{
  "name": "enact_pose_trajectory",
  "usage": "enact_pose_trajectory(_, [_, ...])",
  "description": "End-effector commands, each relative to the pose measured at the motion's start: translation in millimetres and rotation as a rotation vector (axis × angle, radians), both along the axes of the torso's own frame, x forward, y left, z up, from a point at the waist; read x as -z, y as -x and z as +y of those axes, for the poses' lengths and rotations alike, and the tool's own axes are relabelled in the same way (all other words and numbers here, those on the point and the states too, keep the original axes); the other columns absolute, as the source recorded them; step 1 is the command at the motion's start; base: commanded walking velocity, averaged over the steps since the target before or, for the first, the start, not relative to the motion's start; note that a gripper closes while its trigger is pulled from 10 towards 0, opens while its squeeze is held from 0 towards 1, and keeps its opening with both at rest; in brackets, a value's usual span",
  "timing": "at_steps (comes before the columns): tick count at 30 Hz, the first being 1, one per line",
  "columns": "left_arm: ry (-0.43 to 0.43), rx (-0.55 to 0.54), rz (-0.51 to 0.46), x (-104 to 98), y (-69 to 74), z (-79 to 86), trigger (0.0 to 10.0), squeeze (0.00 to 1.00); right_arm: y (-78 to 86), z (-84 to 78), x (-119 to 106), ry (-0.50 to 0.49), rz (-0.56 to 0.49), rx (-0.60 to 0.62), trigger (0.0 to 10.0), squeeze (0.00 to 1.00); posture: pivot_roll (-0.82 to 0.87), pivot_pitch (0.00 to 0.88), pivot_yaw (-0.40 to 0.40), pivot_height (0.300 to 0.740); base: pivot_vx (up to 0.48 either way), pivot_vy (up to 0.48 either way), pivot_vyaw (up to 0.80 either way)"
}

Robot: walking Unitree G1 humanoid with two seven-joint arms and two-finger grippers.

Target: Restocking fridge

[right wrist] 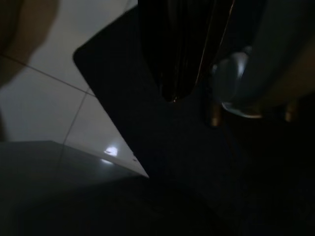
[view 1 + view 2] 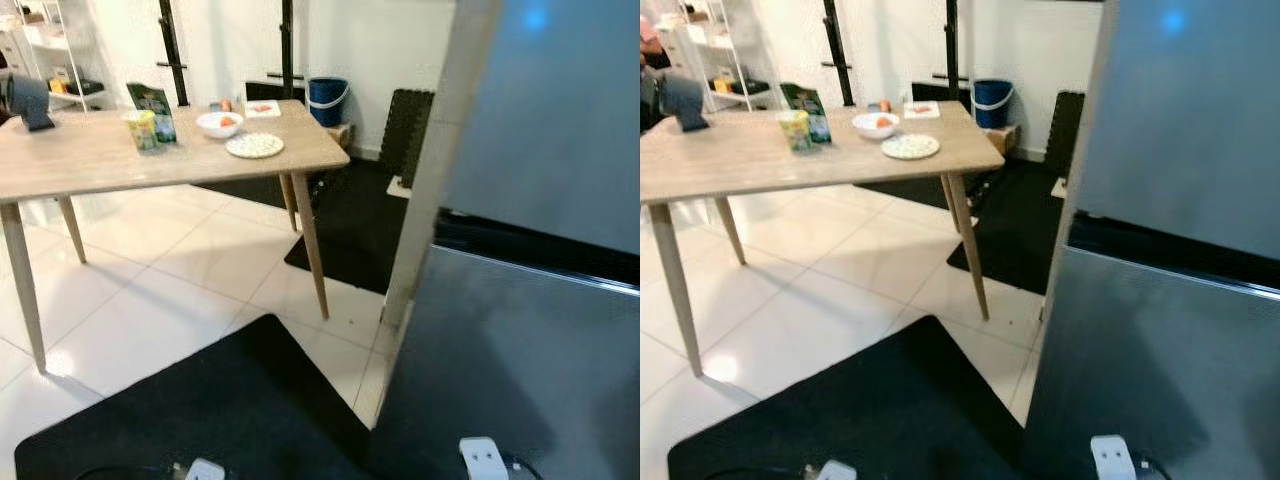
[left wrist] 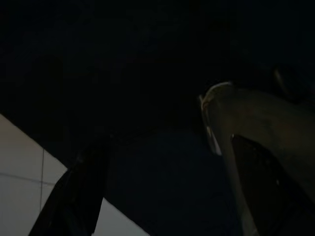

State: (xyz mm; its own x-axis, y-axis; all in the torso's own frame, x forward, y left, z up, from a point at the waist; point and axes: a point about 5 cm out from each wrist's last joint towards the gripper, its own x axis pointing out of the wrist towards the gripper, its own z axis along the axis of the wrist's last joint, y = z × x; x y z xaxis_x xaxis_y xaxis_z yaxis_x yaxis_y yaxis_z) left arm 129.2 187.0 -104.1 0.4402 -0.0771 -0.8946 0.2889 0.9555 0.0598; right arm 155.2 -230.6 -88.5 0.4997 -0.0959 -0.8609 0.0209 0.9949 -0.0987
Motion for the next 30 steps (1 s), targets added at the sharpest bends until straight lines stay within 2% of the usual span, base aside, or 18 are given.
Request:
enact_pose_trajectory(1, [0.003, 0.013, 0.054, 4.2, 12.4, -0.2, 10.0, 0.00, 5.0, -2.8, 1.5, 0.007, 0.019, 0.015, 10.0, 0.00, -0.01, 0.000, 0.016, 0.740, 0.000, 0.000, 0.00])
enact_pose_trajectory(12, [0.005, 0.018, 0.051, 3.4, 10.4, 1.6, 10.0, 0.00, 8.4, -2.4, 2.9, 0.002, 0.024, 0.023, 10.0, 0.00, 0.00, 0.000, 0.018, 0.740, 0.000, 0.000, 0.00])
enact_pose_trajectory(30, [0.030, 0.044, 0.080, 5.7, 16.2, -4.8, 10.0, 0.00, 7.3, -8.2, 1.0, 0.025, 0.028, 0.002, 10.0, 0.00, 0.00, 0.000, 0.011, 0.740, 0.000, 0.000, 0.00])
